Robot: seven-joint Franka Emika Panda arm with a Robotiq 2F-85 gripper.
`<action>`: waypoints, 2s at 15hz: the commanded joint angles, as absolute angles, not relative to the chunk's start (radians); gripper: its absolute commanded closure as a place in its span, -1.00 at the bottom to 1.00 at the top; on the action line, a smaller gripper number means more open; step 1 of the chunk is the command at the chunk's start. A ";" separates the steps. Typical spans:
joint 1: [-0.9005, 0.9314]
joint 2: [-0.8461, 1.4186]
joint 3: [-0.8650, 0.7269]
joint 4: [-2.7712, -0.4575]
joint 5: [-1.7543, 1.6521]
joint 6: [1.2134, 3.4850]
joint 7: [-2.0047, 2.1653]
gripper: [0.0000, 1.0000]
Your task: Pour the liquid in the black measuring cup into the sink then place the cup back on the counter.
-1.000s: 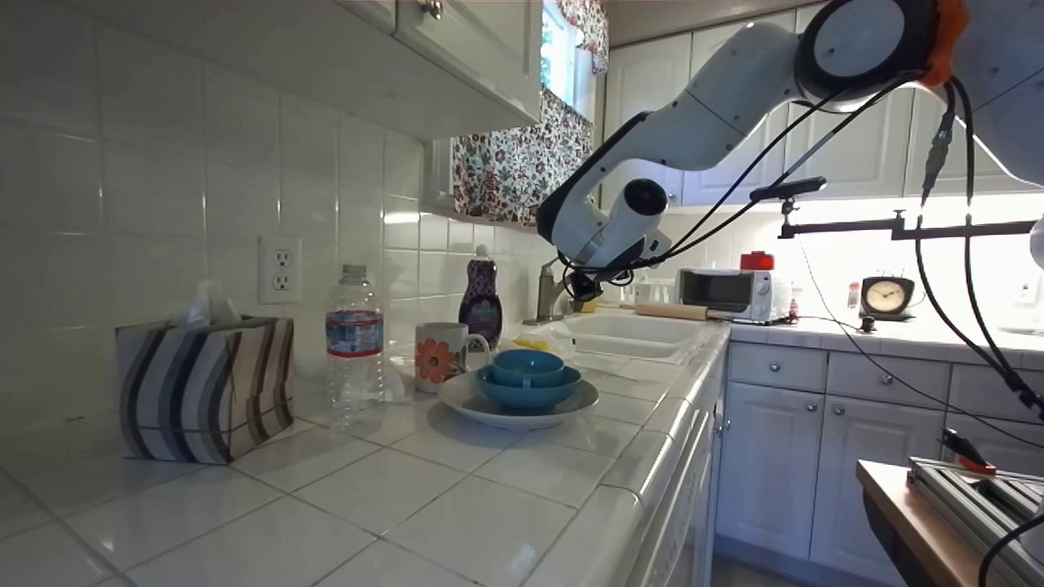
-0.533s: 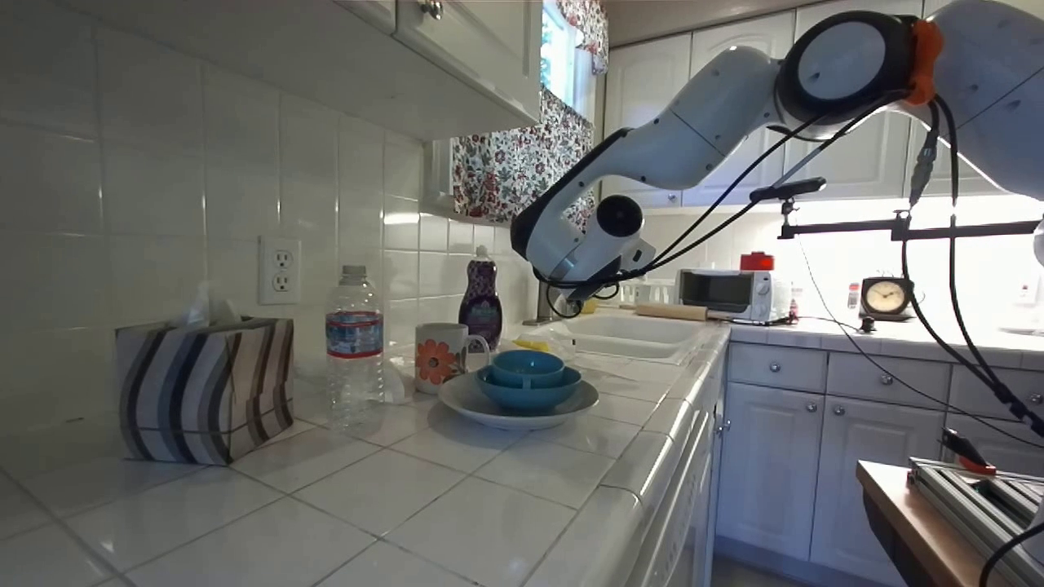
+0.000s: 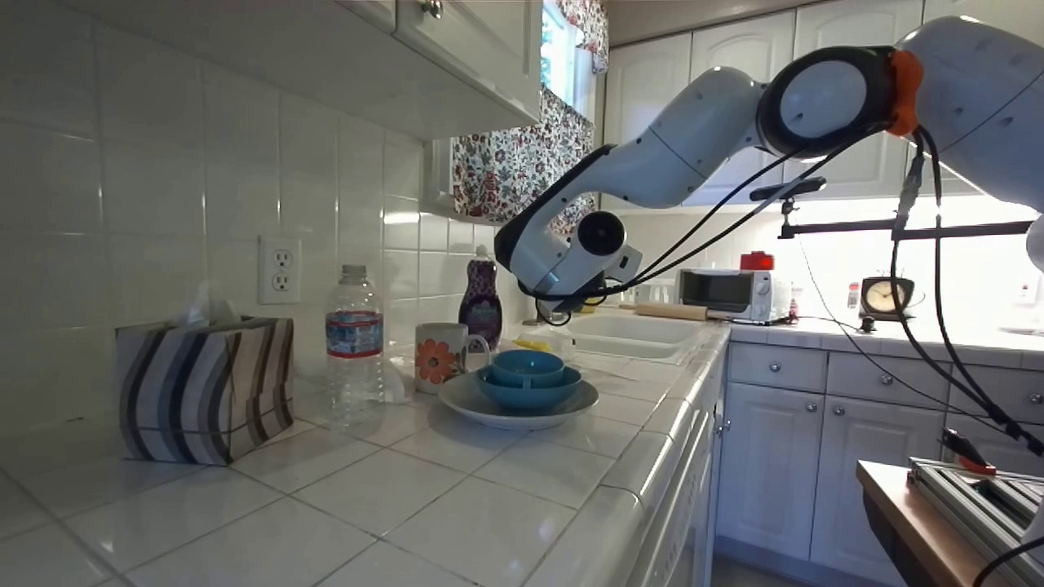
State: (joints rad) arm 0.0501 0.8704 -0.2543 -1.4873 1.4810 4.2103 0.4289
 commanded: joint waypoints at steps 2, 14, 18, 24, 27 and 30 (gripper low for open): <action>0.051 0.909 -0.250 -1.413 1.481 4.212 0.478 0.95; 0.111 0.971 -0.368 -1.367 1.587 4.223 0.540 0.95; 0.115 1.010 -0.380 -1.322 1.636 4.277 0.583 0.95; 0.137 1.047 -0.394 -1.283 1.596 4.297 0.607 0.95; 0.136 1.004 -0.335 -1.336 1.509 4.219 0.534 0.95; 0.093 0.967 -0.237 -1.381 1.329 4.191 0.537 0.95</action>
State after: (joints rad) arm 0.1528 1.0259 -0.3480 -1.3326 1.4800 4.1995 0.5439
